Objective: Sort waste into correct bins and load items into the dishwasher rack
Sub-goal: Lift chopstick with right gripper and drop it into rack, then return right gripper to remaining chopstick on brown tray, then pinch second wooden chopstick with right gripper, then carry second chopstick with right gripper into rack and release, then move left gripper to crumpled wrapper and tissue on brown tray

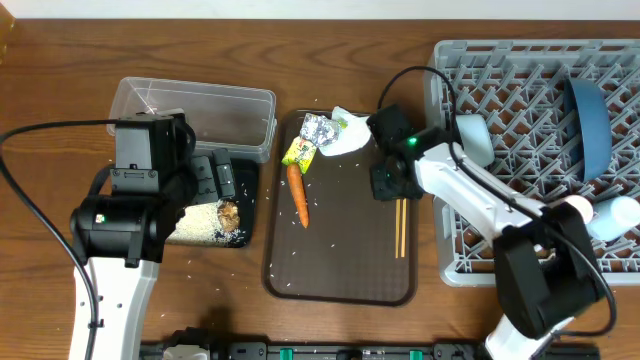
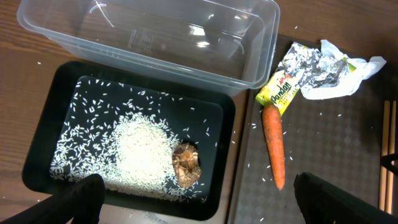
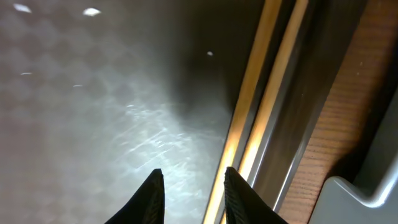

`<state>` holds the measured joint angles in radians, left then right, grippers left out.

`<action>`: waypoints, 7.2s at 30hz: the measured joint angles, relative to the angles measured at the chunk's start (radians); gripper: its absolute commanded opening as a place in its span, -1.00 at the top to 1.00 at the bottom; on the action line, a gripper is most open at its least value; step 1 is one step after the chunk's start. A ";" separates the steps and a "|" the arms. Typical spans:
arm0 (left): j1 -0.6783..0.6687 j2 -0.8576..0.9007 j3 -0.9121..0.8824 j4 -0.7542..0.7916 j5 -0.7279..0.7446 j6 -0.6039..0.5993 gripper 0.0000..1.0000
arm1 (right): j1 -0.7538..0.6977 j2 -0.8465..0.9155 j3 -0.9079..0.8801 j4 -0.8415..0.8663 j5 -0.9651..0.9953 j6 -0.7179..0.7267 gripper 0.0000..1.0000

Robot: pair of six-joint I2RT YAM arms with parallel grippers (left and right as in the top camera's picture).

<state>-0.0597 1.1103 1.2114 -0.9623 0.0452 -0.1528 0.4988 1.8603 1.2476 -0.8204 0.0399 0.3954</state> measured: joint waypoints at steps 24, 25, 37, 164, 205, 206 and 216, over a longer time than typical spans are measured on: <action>0.000 0.000 0.000 0.000 0.000 0.000 -0.95 | 0.000 0.090 0.022 -0.005 -0.066 -0.016 0.98; 0.000 0.000 0.000 0.000 0.000 0.000 -0.96 | 0.000 0.072 0.036 -0.018 -0.068 -0.036 0.98; 0.000 0.000 0.000 0.000 0.000 0.000 -0.96 | -0.163 -0.409 0.163 -0.052 0.031 -0.129 0.98; 0.000 0.000 0.000 0.000 0.000 0.000 -0.96 | -0.449 -0.605 0.180 -0.004 0.019 -0.409 -0.99; -0.369 0.594 0.044 0.625 -0.027 0.138 -0.99 | -0.449 -0.667 0.180 -0.014 0.003 -0.352 -0.99; -0.370 0.626 0.044 0.657 -0.032 0.145 -0.99 | -0.449 -0.667 0.180 -0.014 0.003 -0.352 -0.99; -0.372 0.898 0.045 0.866 -0.083 0.166 -0.90 | -0.449 -0.667 0.180 -0.014 0.001 -0.351 -0.99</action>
<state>-0.4313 2.0079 1.2564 -0.0959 -0.0376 0.0135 0.0502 1.1934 1.4281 -0.8341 0.0410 0.0444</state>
